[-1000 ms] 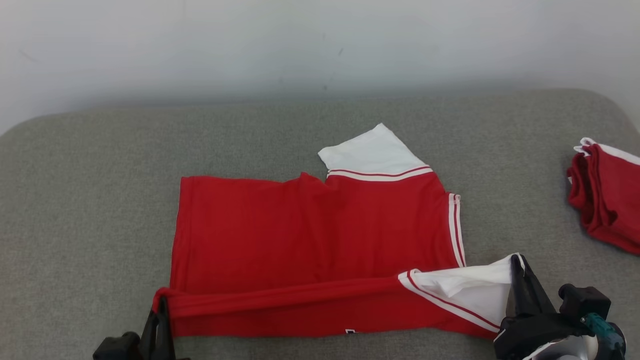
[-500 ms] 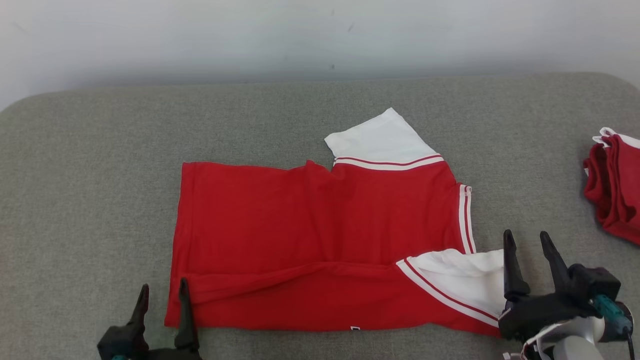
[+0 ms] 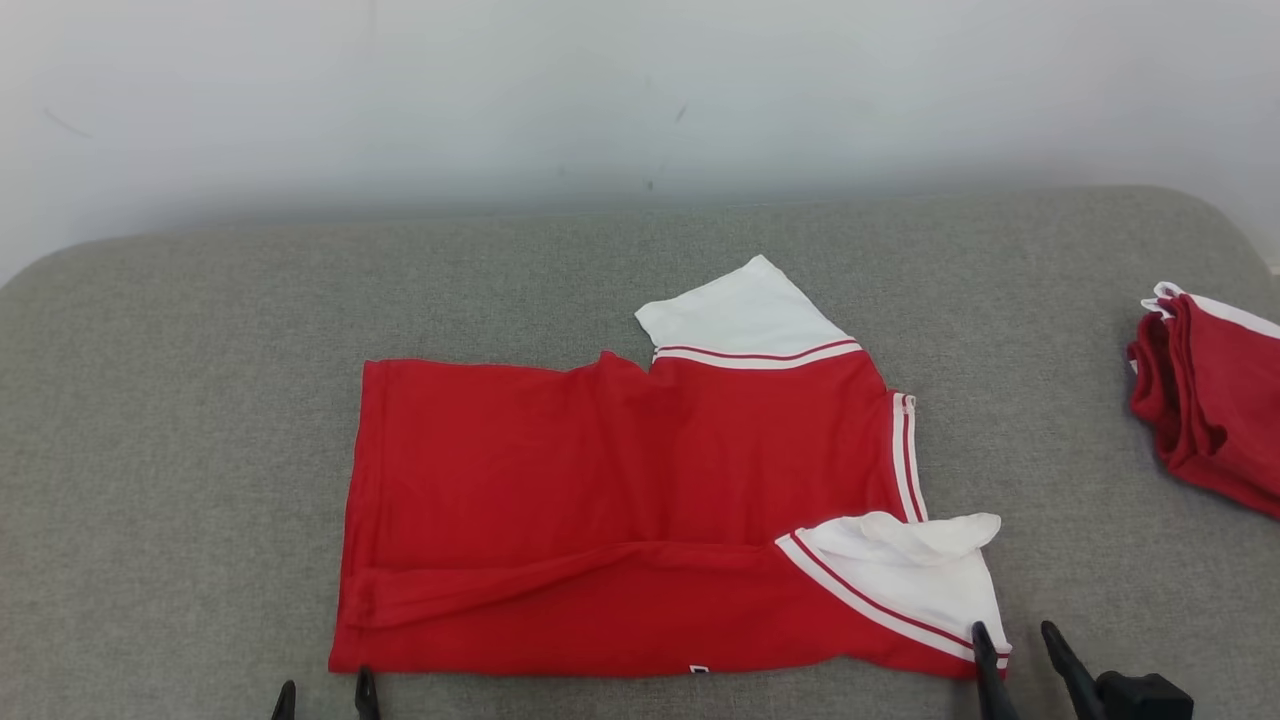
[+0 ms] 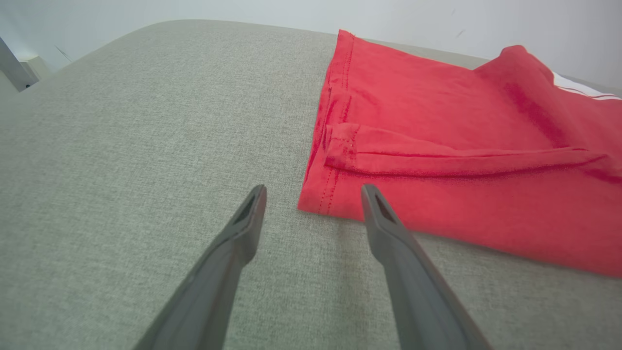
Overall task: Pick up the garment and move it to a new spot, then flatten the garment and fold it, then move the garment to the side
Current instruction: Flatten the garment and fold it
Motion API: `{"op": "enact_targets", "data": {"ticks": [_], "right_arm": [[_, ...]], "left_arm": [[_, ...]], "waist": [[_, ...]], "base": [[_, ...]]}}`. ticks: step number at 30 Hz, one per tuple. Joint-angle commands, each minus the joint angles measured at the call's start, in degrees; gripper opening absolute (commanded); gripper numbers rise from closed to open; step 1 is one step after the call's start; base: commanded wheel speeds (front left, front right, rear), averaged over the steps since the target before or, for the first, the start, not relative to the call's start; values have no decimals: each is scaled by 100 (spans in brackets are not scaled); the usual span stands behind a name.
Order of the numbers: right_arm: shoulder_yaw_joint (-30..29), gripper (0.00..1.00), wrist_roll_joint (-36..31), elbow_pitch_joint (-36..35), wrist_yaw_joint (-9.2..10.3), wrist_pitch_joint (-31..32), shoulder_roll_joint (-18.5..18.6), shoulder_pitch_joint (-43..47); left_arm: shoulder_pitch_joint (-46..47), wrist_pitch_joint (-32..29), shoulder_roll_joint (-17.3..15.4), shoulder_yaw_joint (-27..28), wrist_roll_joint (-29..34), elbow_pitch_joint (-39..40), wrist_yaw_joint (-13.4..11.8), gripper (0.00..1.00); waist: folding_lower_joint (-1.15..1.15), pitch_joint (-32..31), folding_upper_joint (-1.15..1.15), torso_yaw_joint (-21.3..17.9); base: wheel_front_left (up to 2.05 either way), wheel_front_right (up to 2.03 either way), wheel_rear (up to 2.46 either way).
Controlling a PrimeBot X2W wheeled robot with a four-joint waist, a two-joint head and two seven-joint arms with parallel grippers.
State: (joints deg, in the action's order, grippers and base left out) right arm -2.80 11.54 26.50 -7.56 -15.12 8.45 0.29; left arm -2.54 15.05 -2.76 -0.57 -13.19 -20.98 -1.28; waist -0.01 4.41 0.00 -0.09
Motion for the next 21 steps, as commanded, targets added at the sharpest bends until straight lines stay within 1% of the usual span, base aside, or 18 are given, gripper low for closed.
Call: {"op": "enact_targets", "data": {"ticks": [1,4,6,7,9,10,11,12,13,14,15,21], "right_arm": [[53,100,62,70,16,1,0,-52],[154,100,90,223,16,0,39,-228],[236,100,92,459,16,2,60,-303],[255,98,128,565,16,1,61,-351],[357,79,141,842,16,9,102,-453],[401,50,191,969,16,18,107,-496],[456,42,218,1065,16,25,125,-532],[456,42,218,1065,16,25,125,-532],[513,29,265,1161,16,31,131,-546],[552,2,327,1226,17,43,138,-577],[585,0,369,1251,18,46,166,-600],[714,0,551,1118,21,51,282,-665]], "left_arm": [[3,17,-25,-2,32,11,-3,100],[164,17,-25,-60,18,58,67,100],[229,17,-26,-96,24,63,70,100],[261,17,-25,-111,14,60,68,100],[319,17,-24,-151,-18,47,72,100],[346,17,-25,-157,-53,33,83,100],[377,17,-25,-164,-60,30,101,100],[377,17,-25,-164,-60,30,101,100],[402,17,-24,-165,-72,25,116,100],[409,17,-25,-158,-96,16,129,100],[407,17,-26,-146,-115,6,117,100],[460,17,-24,-95,-251,-66,139,100]], "waist": [[1,23,0,-6],[1,144,0,32],[1,221,0,67],[1,255,0,82],[1,314,0,114],[1,336,0,127],[1,370,0,141],[1,370,0,141],[1,388,0,152],[1,405,0,160],[1,418,0,164],[1,460,0,155]], "base": [[0,0,0],[0,0,0],[0,0,0],[0,0,0],[0,0,0],[0,0,0],[0,0,0],[0,0,0],[0,0,0],[0,0,0],[0,0,0],[0,0,0]]}}
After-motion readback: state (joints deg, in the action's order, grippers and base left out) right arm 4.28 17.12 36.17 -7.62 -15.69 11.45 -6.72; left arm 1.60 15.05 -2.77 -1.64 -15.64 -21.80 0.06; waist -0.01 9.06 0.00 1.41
